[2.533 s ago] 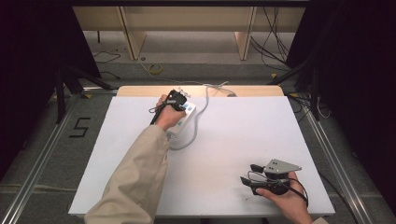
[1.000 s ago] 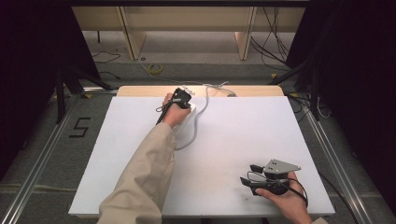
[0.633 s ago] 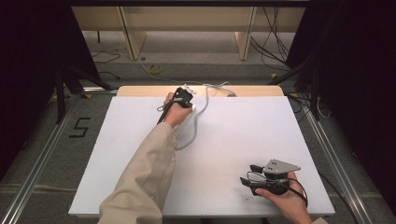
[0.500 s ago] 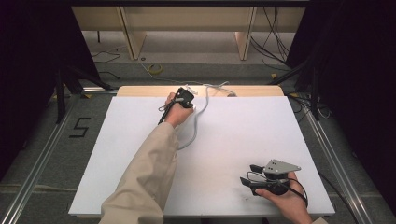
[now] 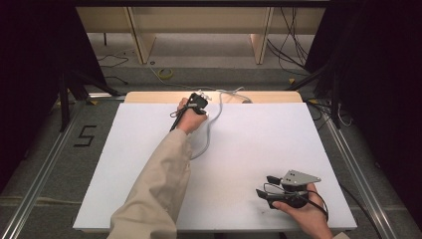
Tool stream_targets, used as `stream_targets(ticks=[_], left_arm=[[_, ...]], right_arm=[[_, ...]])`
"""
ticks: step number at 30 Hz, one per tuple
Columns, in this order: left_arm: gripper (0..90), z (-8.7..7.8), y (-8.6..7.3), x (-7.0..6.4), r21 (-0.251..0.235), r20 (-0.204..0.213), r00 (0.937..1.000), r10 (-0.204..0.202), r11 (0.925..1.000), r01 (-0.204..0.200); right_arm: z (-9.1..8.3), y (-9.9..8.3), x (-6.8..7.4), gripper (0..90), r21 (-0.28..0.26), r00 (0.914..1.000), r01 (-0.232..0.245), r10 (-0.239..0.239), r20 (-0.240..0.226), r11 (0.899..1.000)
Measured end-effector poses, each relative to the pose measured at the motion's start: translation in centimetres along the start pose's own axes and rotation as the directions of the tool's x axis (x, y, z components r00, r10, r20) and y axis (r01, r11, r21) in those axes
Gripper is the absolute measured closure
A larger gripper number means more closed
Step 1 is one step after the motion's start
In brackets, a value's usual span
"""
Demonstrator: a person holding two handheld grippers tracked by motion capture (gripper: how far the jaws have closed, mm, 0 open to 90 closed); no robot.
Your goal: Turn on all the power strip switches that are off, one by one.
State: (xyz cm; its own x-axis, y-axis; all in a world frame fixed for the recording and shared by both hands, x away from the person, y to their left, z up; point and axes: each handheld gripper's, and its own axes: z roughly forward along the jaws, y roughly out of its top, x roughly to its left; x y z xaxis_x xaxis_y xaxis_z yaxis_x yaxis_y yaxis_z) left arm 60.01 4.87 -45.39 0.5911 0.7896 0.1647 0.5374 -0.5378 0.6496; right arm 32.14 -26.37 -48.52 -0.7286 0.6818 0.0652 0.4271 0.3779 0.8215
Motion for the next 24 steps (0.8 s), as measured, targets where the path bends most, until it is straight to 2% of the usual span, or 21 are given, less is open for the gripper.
stream_targets(ticks=[3, 6, 9, 18, 21, 24], left_arm=[[89.9, -0.1, -0.14, 0.27, 0.022, -0.018, 0.9998, 0.012, 0.9997, -0.012], [90.0, -0.19, -0.39, 0.66, 0.015, 0.005, 0.9998, -0.017, 0.9997, 0.016], [89.9, -0.12, -0.31, 0.45, 0.013, -0.004, 1.0, -0.002, 0.9999, 0.002], [89.9, -0.03, -0.34, 0.69, 0.004, -0.003, 0.9999, -0.016, 0.9999, 0.016], [89.9, -0.01, -0.28, 0.63, 0.009, -0.017, 0.9998, 0.007, 0.9999, -0.007], [89.9, -0.04, -0.32, 0.59, 0.007, -0.018, 0.9998, 0.01, 0.9999, -0.009]], right_arm=[[-0.02, -0.01, 0.04, 36.0, -0.001, 1.0, -0.001, 0.001, 0.0, 1.0], [-0.04, -0.02, 0.03, 36.1, -0.001, 1.0, -0.001, 0.001, -0.001, 1.0], [-0.01, 0.02, 0.05, 36.1, 0.0, 1.0, -0.002, 0.002, -0.001, 1.0], [0.06, 0.05, 0.03, 36.1, 0.003, 1.0, -0.001, 0.001, -0.002, 1.0], [0.06, 0.05, 0.02, 36.1, 0.001, 1.0, 0.0, 0.0, -0.001, 1.0], [0.05, 0.06, -0.01, 36.1, 0.001, 1.0, 0.0, 0.0, -0.002, 1.0]])
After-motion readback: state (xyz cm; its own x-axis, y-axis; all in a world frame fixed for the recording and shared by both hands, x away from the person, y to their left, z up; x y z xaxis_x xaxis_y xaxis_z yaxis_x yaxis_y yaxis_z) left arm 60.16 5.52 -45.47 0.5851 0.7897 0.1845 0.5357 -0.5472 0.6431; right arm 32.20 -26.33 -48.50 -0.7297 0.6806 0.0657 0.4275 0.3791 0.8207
